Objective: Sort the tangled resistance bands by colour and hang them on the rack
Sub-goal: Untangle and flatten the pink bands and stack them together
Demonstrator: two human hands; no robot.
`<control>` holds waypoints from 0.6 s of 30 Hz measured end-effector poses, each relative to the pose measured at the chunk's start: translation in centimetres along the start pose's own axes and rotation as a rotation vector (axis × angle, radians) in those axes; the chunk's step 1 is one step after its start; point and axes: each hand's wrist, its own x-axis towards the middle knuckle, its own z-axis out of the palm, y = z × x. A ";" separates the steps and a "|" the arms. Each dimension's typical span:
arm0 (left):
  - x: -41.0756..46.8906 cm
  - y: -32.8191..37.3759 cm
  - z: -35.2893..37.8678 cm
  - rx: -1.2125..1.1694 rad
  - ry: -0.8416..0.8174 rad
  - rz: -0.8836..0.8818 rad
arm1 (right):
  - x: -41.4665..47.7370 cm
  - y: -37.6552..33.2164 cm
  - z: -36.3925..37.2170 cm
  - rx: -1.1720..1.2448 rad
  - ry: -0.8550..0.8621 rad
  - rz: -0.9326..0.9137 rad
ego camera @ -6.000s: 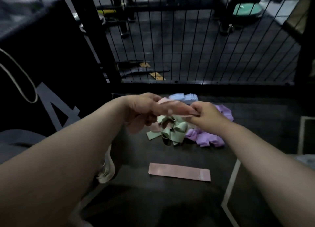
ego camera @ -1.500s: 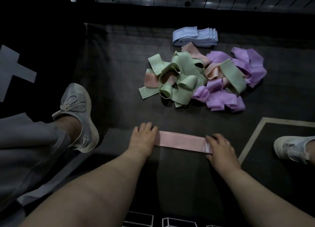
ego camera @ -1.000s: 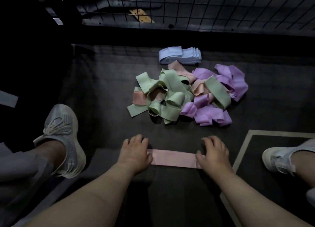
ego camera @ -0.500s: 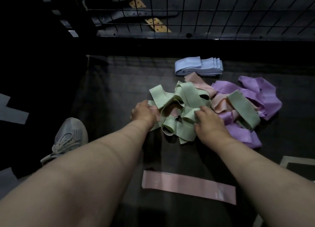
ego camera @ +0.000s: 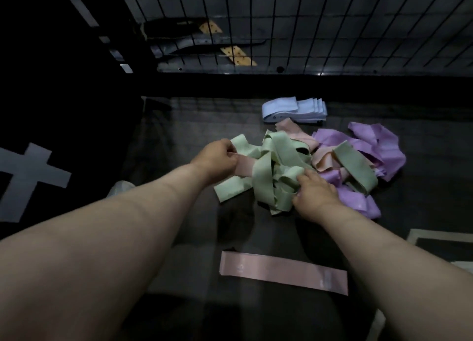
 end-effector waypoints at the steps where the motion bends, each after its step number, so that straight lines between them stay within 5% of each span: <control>1: -0.7 1.1 -1.2 -0.001 -0.010 0.030 | -0.8 -0.2 -0.7 0.010 0.000 0.006; 6: -5.3 6.7 -7.2 -0.142 -0.075 0.153 | -5.4 -2.1 -4.8 0.403 0.017 0.006; 10: -9.7 10.5 -12.1 -0.228 -0.166 0.249 | -9.6 -4.0 -7.9 0.756 0.025 -0.186; 18: -19.6 14.4 -20.4 -0.568 -0.176 0.405 | -18.3 -5.6 -13.6 0.868 0.173 -0.426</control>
